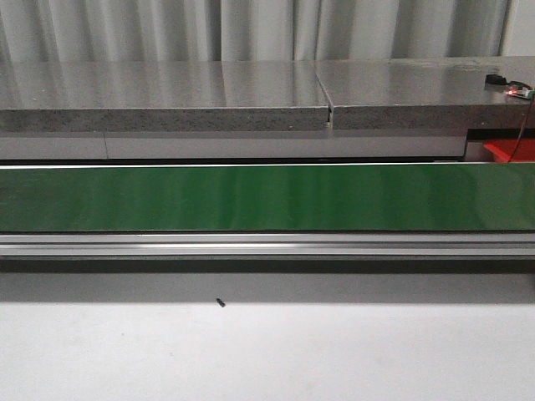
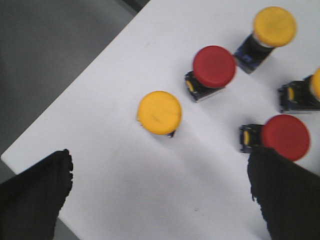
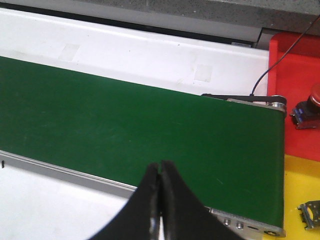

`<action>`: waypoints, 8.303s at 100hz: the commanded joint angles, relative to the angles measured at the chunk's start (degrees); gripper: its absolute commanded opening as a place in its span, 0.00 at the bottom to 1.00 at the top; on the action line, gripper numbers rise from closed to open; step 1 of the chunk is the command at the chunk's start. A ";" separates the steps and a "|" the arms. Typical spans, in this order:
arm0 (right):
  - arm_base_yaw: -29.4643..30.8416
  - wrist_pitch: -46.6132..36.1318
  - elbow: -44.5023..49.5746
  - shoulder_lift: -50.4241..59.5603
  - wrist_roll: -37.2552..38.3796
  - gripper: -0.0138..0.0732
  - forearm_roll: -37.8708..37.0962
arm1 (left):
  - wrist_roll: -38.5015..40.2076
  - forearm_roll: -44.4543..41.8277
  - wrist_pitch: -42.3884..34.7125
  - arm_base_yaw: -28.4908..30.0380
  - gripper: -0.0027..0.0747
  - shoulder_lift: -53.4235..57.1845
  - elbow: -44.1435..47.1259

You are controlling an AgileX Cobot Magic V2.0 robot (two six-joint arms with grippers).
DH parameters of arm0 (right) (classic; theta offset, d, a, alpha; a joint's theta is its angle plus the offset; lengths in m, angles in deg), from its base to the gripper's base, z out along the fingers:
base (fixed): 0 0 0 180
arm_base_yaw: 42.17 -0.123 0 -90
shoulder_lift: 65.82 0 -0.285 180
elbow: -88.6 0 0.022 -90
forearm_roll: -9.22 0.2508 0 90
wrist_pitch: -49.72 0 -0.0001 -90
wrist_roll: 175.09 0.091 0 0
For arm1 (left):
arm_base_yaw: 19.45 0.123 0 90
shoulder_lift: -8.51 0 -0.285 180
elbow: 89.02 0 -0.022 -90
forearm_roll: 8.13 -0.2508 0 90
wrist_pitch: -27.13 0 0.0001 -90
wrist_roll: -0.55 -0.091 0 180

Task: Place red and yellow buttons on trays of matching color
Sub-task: 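Lower the red button onto the conveyor and open the left gripper, then grasp a yellow button from the table with the left gripper, then lower the yellow button onto the conveyor and open the left gripper, then lower the right gripper onto the red button on the belt and grasp it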

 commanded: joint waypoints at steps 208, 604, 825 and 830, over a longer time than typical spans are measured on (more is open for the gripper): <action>-0.09 -3.36 -1.40 0.30 -0.70 0.03 0.47 | -3.39 4.84 -9.46 -0.61 0.04 -2.66 -2.47; -0.09 3.22 -2.20 -0.37 -0.85 0.86 8.95 | -8.45 9.51 -16.55 -40.35 0.01 76.78 46.75; -20.98 19.89 -52.53 -56.43 -1.22 0.41 -4.70 | -8.45 9.51 -16.55 -40.35 0.01 76.78 46.75; -18.91 21.97 -53.85 -55.38 -0.49 0.41 -5.64 | -8.45 9.51 -16.55 -40.35 0.01 76.78 46.75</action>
